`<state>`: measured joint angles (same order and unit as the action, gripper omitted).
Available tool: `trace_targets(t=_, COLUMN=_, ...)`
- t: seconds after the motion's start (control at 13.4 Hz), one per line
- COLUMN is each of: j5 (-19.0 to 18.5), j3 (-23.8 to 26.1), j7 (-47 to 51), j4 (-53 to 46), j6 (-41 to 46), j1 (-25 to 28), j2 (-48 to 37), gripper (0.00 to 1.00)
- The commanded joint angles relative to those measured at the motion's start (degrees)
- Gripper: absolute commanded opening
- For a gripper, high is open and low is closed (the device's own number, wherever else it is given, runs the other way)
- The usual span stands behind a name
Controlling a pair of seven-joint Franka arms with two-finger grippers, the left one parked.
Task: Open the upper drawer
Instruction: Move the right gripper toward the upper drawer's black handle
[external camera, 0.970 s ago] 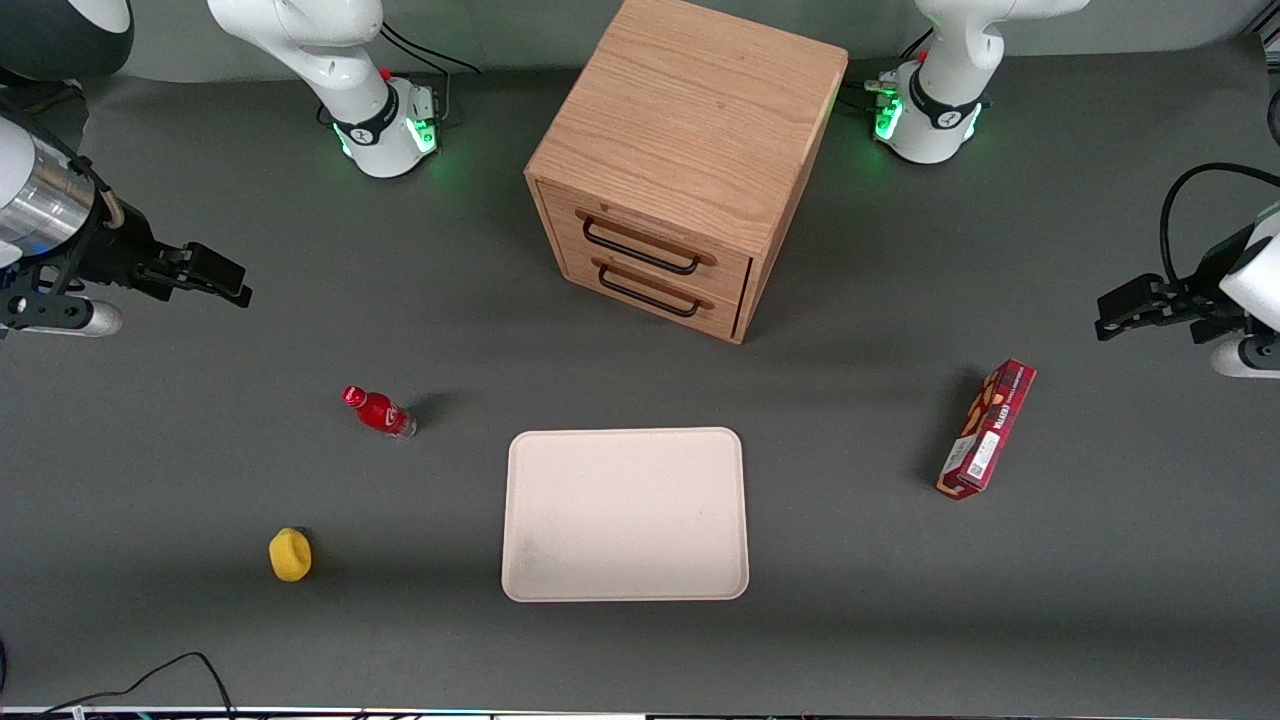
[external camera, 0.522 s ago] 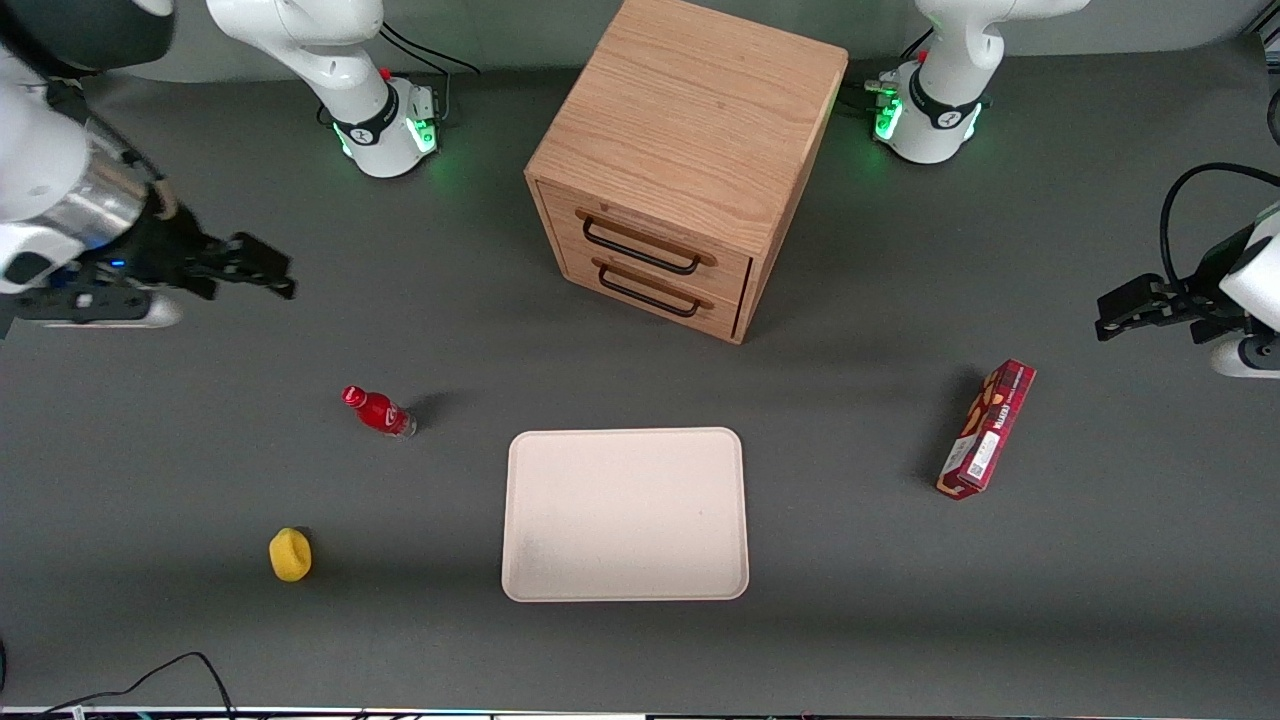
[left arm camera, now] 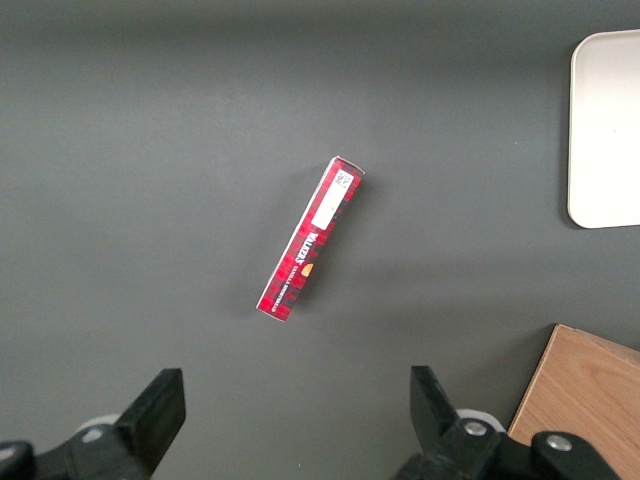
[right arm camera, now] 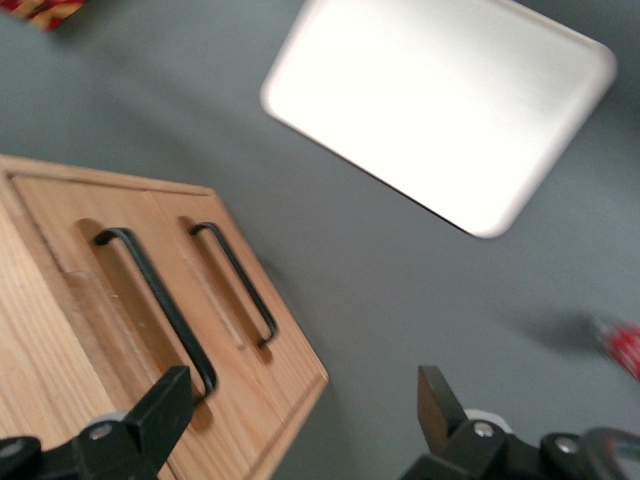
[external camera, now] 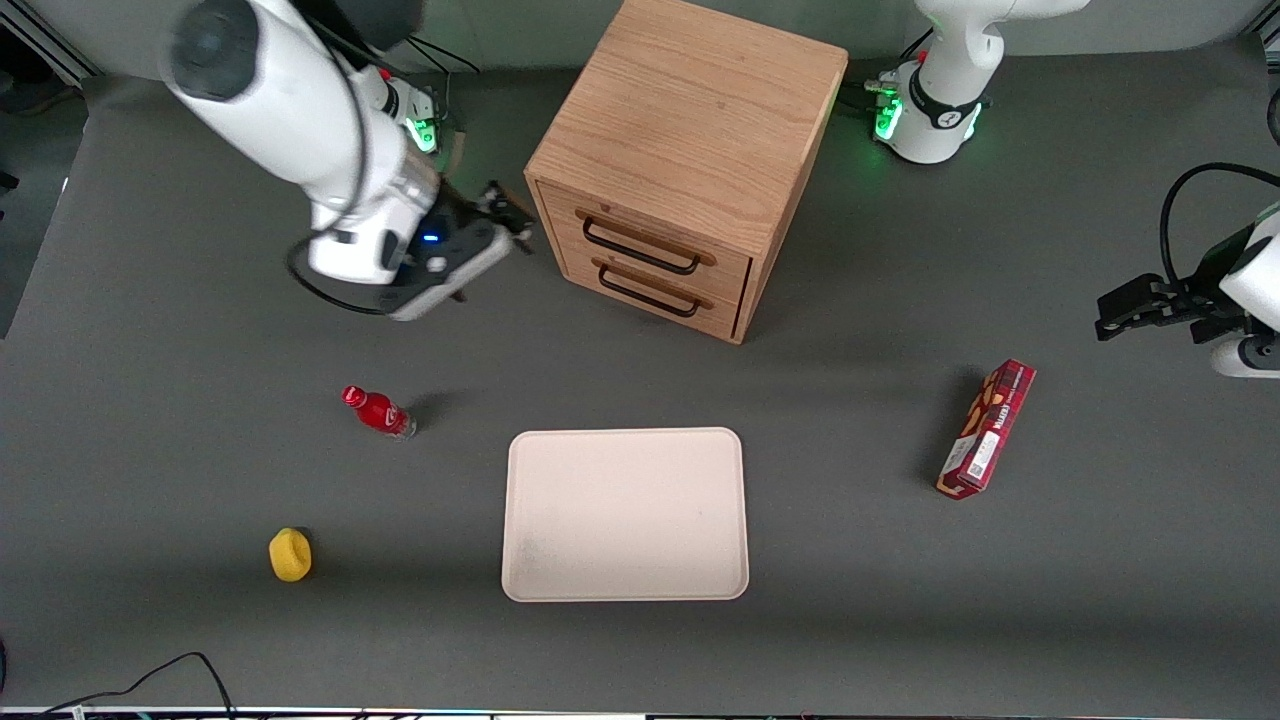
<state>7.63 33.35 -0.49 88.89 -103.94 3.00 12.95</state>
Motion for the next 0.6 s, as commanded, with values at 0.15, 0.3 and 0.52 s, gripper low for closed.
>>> trace_targets(t=0.15, j5=-0.94, j3=0.13, j7=-12.40, j4=-2.76, j6=-6.44, j1=7.27, j2=10.94, gripper=1.00)
trace_targets(t=0.3, j5=-3.49, j3=0.40, j7=-17.24, j4=-2.32, j6=-7.60, j1=8.42, j2=12.88, gripper=1.00)
trace_targets(t=0.52, j5=-3.85, j3=1.01, j7=-17.79, j4=-1.09, j6=-7.60, j1=9.91, j2=13.77, gripper=1.00)
